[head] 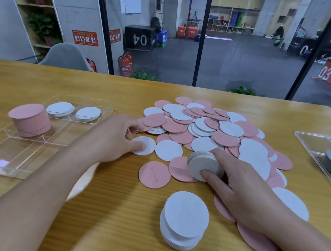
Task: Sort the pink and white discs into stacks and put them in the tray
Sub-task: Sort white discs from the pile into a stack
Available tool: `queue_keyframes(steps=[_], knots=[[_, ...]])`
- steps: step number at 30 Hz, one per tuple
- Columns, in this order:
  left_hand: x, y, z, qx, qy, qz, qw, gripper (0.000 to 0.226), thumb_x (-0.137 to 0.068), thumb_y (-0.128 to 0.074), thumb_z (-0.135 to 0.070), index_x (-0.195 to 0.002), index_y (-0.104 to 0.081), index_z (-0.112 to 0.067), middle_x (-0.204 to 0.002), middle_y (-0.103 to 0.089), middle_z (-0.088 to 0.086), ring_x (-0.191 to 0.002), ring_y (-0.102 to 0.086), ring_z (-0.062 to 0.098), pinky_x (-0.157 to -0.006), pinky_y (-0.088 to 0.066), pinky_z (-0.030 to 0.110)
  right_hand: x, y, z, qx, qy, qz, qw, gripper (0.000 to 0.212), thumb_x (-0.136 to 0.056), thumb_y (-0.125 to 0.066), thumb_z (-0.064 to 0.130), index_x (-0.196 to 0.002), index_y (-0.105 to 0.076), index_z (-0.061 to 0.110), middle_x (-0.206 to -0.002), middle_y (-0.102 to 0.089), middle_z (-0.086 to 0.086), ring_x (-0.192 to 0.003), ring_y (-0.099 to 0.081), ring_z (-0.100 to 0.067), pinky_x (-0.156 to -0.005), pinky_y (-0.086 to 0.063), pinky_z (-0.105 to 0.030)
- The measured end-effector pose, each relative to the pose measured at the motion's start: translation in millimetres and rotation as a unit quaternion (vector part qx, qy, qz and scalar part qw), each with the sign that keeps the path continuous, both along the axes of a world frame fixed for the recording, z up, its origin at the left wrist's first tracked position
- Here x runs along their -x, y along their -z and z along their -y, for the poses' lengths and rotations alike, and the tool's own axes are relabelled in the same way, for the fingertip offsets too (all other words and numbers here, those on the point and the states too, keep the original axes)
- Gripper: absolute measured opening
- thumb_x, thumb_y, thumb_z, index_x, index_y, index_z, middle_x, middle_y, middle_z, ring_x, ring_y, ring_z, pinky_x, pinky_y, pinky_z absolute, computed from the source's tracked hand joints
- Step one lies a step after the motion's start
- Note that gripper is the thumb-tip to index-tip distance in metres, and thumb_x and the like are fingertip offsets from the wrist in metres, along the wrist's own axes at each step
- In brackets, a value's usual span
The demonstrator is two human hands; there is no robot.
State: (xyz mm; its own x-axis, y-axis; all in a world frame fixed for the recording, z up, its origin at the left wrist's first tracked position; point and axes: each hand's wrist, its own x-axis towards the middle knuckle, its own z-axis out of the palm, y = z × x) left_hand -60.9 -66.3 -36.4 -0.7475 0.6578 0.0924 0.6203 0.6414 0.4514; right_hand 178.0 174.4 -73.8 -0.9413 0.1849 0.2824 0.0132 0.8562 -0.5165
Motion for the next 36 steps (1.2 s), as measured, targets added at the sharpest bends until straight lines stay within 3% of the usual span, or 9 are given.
queue_keyframes(steps=[3, 7, 15, 18, 24, 27, 30, 34, 36], knots=[[-1, 2, -3, 0.038, 0.004, 0.003, 0.999, 0.024, -0.091, -0.084, -0.055, -0.106, -0.073, -0.040, -0.103, -0.063, -0.018, -0.098, -0.063, 0.005, -0.087, -0.053, 0.035, 0, 0, 0, 0.003, 0.002, 0.002, 1.000, 0.026, -0.106, -0.060, 0.045, -0.089, -0.043, 0.034, -0.090, -0.060, 0.022, -0.078, -0.055, -0.013, -0.063, -0.038, -0.025], [0, 3, -4, 0.042, 0.002, 0.011, 0.999, 0.029, -0.091, -0.084, -0.056, -0.114, -0.071, -0.044, -0.110, -0.061, -0.020, -0.100, -0.060, 0.003, -0.084, -0.048, 0.033, 0, 1, 0, 0.003, 0.003, 0.001, 1.000, 0.028, -0.106, -0.059, 0.046, -0.087, -0.041, 0.036, -0.089, -0.060, 0.023, -0.078, -0.054, -0.013, -0.063, -0.037, -0.025], [8, 12, -6, -0.119, -0.007, 0.069, 0.990, 0.032, -0.086, -0.094, -0.030, -0.105, -0.070, -0.039, -0.100, -0.075, -0.014, -0.087, -0.068, 0.015, -0.080, -0.059, 0.038, 0, 1, -1, 0.001, 0.008, 0.001, 1.000, 0.028, -0.106, -0.059, 0.047, -0.088, -0.042, 0.033, -0.087, -0.059, 0.017, -0.075, -0.052, -0.016, -0.059, -0.034, -0.027], [8, 9, -8, -0.227, 0.001, 0.143, 0.963, 0.019, -0.093, -0.089, -0.023, -0.103, -0.075, -0.030, -0.092, -0.082, -0.006, -0.092, -0.076, 0.029, -0.086, -0.063, 0.056, 0, 1, -1, 0.000, 0.009, 0.003, 1.000, 0.026, -0.105, -0.058, 0.047, -0.090, -0.044, 0.032, -0.088, -0.059, 0.016, -0.077, -0.053, -0.016, -0.059, -0.035, -0.029], [7, 14, -11, -0.277, 0.012, 0.177, 0.944, 0.016, -0.098, -0.082, -0.040, -0.103, -0.077, -0.026, -0.092, -0.084, 0.007, -0.083, -0.072, 0.040, -0.085, -0.059, 0.072, 1, 1, -1, 0.000, 0.007, 0.003, 1.000, 0.028, -0.106, -0.058, 0.047, -0.088, -0.042, 0.032, -0.088, -0.058, 0.016, -0.075, -0.052, -0.016, -0.059, -0.033, -0.029], [4, 16, -14, -0.284, 0.005, 0.129, 0.950, 0.015, -0.104, -0.074, -0.040, -0.102, -0.081, -0.027, -0.095, -0.082, 0.000, -0.097, -0.076, 0.036, -0.090, -0.063, 0.064, 1, 2, -2, 0.003, 0.003, -0.001, 1.000, 0.027, -0.105, -0.059, 0.048, -0.089, -0.043, 0.032, -0.086, -0.058, 0.015, -0.074, -0.052, -0.016, -0.059, -0.035, -0.029], [2, 16, -17, -0.302, -0.015, 0.088, 0.949, 0.013, -0.103, -0.076, -0.037, -0.099, -0.085, -0.029, -0.099, -0.077, -0.004, -0.093, -0.070, 0.028, -0.083, -0.063, 0.046, 1, 2, -2, 0.001, -0.001, -0.007, 1.000, 0.027, -0.105, -0.059, 0.048, -0.090, -0.044, 0.031, -0.086, -0.058, 0.012, -0.075, -0.053, -0.017, -0.060, -0.036, -0.028], [-2, 13, -18, -0.322, 0.009, 0.099, 0.941, 0.010, -0.101, -0.080, -0.031, -0.096, -0.087, -0.026, -0.099, -0.079, -0.005, -0.093, -0.067, 0.032, -0.087, -0.058, 0.051, 1, 3, -2, 0.003, 0.001, -0.008, 1.000, 0.028, -0.105, -0.059, 0.047, -0.090, -0.044, 0.030, -0.079, -0.057, 0.009, -0.075, -0.052, -0.018, -0.060, -0.037, -0.029], [-12, 11, -20, -0.339, 0.051, 0.143, 0.929, 0.012, -0.101, -0.080, -0.019, -0.093, -0.087, -0.021, -0.091, -0.081, -0.003, -0.083, -0.070, 0.020, -0.077, -0.060, 0.039, 1, 3, -2, 0.002, 0.002, -0.007, 1.000, 0.028, -0.105, -0.060, 0.047, -0.089, -0.044, 0.030, -0.076, -0.057, 0.008, -0.074, -0.052, -0.018, -0.060, -0.038, -0.030]])
